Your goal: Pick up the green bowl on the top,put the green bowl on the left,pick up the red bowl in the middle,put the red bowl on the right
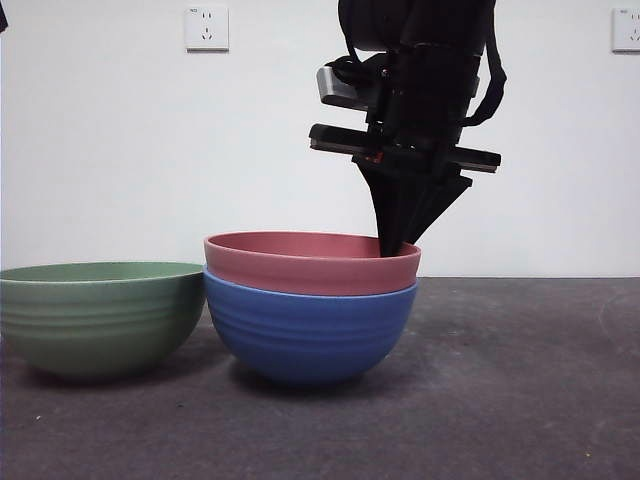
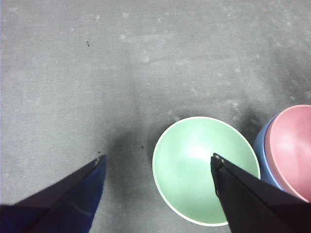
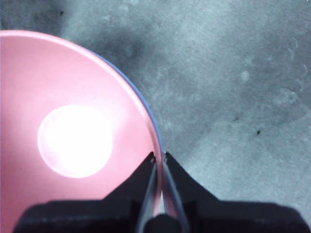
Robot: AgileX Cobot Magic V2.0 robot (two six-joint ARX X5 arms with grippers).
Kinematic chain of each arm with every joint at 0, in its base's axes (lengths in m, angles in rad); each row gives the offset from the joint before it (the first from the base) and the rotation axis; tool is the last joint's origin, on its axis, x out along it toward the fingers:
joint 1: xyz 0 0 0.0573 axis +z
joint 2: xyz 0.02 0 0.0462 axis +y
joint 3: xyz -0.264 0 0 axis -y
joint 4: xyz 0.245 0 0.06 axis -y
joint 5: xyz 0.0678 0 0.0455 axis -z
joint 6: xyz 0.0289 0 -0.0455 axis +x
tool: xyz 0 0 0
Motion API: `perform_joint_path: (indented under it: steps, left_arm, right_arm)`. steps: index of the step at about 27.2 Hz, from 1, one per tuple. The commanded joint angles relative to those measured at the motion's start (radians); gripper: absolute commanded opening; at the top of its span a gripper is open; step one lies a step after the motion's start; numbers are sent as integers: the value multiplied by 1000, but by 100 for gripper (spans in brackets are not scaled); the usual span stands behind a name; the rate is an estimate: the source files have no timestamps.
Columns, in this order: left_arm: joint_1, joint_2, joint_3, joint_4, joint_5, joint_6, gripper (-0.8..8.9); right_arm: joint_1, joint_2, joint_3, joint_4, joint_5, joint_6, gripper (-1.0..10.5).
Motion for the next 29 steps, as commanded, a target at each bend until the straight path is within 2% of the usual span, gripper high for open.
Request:
perform_joint_path:
  steps: [1, 12, 16, 29]
  left_arm:
    - [-1, -1, -3, 2, -2, -6, 359]
    - [-1, -1, -3, 2, -2, -6, 359]
    - [-1, -1, -3, 2, -2, -6, 359]
    - [-1, -1, -3, 2, -2, -6, 358]
  right_arm:
    - [1, 9, -6, -6, 7, -8, -12]
    - [1, 5, 23, -15, 4, -13, -12]
    - [-7, 3, 27, -17, -69, -12, -12]
    - [-21, -63, 55, -46, -70, -15, -12]
